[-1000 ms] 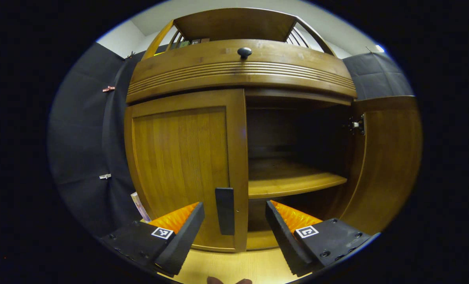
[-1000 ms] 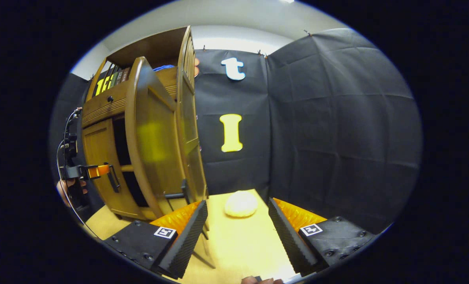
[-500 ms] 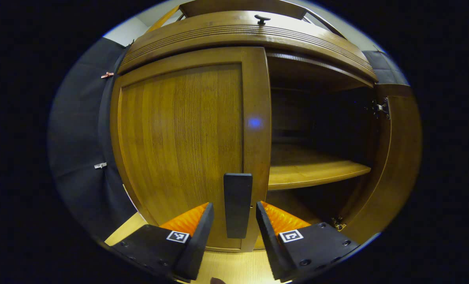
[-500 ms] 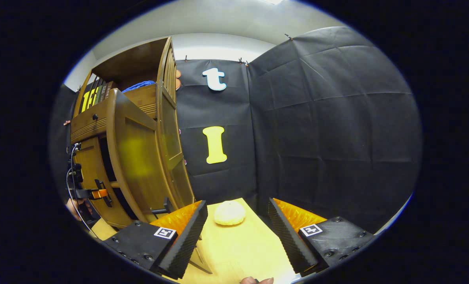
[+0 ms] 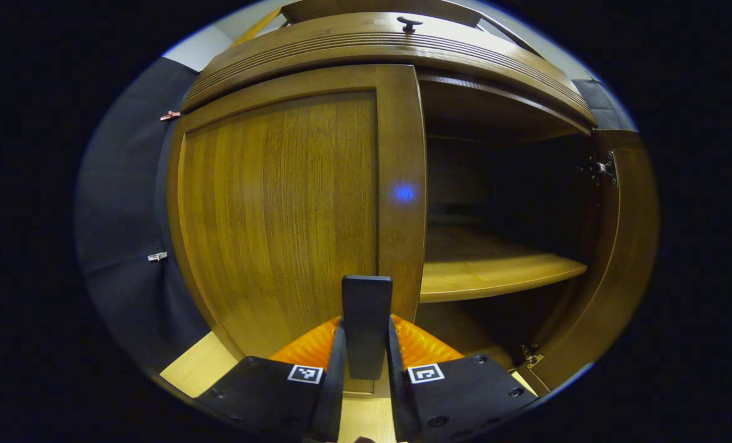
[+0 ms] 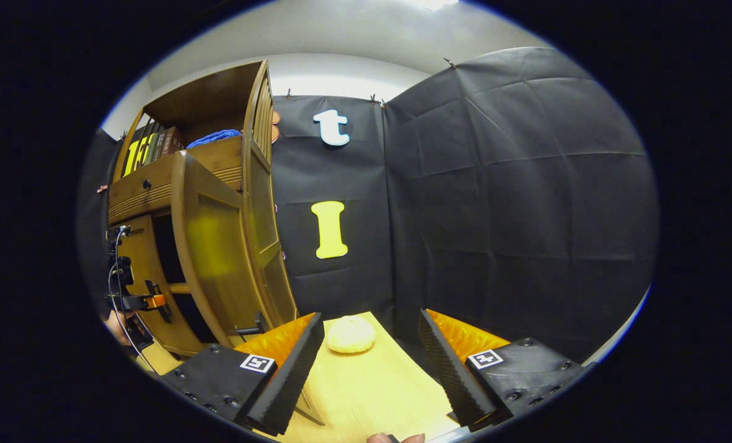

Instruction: Open the right door of the double-door shoe cabinet with the right hand, and open the left door with the left hand.

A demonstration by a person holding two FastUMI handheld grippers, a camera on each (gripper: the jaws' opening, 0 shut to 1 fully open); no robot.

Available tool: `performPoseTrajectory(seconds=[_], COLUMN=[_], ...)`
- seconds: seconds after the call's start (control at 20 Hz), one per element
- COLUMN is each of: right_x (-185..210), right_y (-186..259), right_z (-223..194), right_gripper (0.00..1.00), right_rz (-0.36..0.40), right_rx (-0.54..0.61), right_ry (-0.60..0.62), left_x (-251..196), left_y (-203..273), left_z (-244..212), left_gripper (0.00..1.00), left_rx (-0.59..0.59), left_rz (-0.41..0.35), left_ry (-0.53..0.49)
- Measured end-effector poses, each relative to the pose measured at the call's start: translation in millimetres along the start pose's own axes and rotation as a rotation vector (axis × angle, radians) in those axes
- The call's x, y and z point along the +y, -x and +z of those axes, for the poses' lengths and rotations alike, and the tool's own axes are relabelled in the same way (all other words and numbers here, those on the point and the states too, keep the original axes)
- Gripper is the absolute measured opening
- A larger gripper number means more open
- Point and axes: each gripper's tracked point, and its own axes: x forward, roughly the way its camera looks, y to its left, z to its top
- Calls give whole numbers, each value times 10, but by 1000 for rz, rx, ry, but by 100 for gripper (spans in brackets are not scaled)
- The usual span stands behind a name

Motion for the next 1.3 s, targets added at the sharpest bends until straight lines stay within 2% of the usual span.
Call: performPoseTrajectory(seconds=[0.3,0.7,0.9,0.95,1.1,1.3], right_x=[142,724,1057,1153,1405,1702], right_y=[199,508,648,690,730,702], right_z=[141,361,259,213,143,52], right_gripper=[98,98,100,98,100,98], right_rz=[6,53,94,106,135,182], right_rx=[-21,-87,-76,-71,-60,-31], right_ry=[40,94,79,75,71,40], left_x=[60,294,479,531,716,935], left_y=[245,830,1101,1168,1365,1548], left_z=[-93,-211,-277,-286,-359,-405], left_gripper=[35,33,33,33,32,31], left_rx=[22,20,14,13,12,-1], left_rz=[-48,-106,-136,-142,-136,-122], left_ry=[17,12,-1,-4,-4,3])
